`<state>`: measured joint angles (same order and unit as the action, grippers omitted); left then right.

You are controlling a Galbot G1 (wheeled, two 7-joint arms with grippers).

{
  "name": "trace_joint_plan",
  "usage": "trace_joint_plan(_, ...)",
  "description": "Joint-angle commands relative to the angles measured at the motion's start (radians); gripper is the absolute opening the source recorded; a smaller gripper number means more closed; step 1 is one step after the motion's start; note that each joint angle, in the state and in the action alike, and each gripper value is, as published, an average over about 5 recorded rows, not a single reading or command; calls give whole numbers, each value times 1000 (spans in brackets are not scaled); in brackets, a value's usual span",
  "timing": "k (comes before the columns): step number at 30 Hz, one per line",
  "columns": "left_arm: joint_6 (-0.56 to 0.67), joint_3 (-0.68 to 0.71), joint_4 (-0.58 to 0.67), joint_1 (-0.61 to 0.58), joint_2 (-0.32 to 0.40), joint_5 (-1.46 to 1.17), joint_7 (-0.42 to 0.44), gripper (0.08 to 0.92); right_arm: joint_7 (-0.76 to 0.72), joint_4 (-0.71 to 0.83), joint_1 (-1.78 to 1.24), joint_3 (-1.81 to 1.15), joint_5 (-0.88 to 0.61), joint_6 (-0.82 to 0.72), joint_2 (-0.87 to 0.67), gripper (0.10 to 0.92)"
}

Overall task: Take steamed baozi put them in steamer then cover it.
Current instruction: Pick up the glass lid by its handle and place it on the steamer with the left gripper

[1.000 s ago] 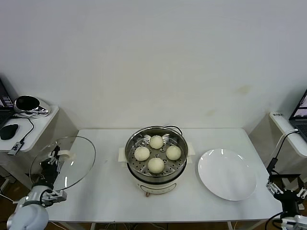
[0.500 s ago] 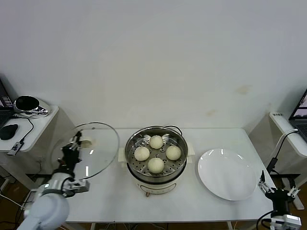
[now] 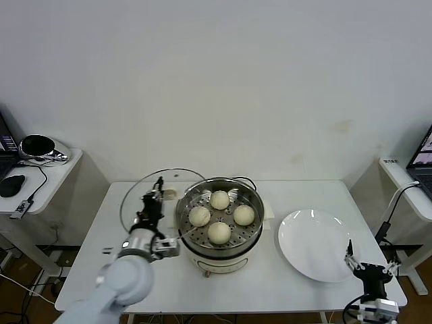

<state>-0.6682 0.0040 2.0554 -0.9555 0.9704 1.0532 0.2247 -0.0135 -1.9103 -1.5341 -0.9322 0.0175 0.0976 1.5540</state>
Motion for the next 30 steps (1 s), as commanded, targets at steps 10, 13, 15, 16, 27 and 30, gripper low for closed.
trace_joint_plan(10,-62,232,-158,150,289,263,120,142,1,16,5,22,38,9,11,823)
trace_joint_plan(13,-62,233,-166,145,302,270,119,142,1,21,5,23,37,11,11,823)
trace_joint_plan(15,-60,233,-171,141,309,276,117,142,1,24,5,24,37,12,10,823)
trace_joint_plan(16,-59,233,-175,139,313,279,114,142,1,25,5,24,38,13,10,823)
trace_joint_plan(27,-41,233,-216,124,348,304,86,142,2,24,-3,41,47,18,11,823)
trace_joint_plan(30,-37,234,-227,117,352,309,78,142,2,25,-5,43,48,21,10,823)
